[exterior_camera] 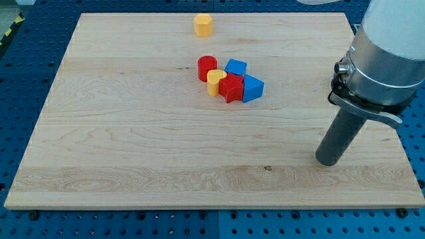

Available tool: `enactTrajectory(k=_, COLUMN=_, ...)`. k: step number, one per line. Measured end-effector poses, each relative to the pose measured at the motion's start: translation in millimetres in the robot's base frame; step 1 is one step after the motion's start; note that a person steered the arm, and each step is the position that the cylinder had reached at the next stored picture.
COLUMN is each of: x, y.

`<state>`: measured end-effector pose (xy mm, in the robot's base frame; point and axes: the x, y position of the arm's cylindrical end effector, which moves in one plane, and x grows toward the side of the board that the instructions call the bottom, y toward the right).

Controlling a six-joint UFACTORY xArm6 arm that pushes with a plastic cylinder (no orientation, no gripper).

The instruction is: Separate the blue blocks from the red star

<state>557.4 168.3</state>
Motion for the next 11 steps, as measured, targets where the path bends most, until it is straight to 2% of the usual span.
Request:
enactTrajectory(k=4, x=-51.9, y=-52.4)
enactTrajectory(k=6, x=-123.3, y=-86.7)
enactTrajectory(k=11, x=-143.6, y=-127.5)
